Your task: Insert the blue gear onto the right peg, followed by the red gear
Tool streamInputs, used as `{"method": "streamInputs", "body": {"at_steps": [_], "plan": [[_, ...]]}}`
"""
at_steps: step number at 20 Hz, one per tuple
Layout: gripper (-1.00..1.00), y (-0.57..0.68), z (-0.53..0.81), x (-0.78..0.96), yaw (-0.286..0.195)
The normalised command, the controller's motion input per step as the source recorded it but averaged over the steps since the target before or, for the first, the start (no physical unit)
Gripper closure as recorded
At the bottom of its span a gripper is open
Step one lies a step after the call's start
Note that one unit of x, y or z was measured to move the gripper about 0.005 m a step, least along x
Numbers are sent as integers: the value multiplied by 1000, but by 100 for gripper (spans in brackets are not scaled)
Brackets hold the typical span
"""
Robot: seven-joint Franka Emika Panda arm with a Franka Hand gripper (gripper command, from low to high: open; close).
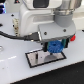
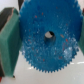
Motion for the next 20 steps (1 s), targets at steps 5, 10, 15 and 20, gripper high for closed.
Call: {"method": "streamInputs", "body": {"at_steps": [5,10,15,20], "plan": [[100,-110,-184,196,0],[100,-76,136,181,0],[100,-222,322,286,0],[100,-59,-91,186,0]]}}
